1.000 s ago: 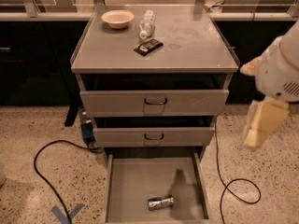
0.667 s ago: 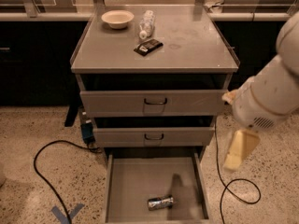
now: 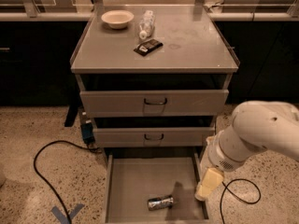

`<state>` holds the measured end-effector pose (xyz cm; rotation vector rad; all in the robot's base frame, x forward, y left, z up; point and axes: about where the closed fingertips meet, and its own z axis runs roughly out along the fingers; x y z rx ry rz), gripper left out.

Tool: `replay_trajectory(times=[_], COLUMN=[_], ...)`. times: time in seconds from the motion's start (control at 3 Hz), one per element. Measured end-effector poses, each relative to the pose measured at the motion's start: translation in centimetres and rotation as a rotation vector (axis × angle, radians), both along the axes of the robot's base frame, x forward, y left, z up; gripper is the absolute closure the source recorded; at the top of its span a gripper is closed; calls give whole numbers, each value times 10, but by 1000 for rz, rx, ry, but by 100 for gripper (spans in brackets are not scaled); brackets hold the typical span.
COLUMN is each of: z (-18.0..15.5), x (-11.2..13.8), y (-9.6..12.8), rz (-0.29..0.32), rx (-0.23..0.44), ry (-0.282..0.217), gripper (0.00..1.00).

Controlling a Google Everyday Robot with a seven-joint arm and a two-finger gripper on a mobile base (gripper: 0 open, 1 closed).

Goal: Pick redbull can from bottom drawer and place on counter

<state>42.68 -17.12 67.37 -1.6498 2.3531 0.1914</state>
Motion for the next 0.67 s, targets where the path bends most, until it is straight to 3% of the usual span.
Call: replay_trajectory(times=[0.33, 0.67], z=[-5, -5], x=[13, 13], y=[3, 3], rz=[-20, -20], rx=[20, 20], ry=[-45, -45], gripper=[0, 0])
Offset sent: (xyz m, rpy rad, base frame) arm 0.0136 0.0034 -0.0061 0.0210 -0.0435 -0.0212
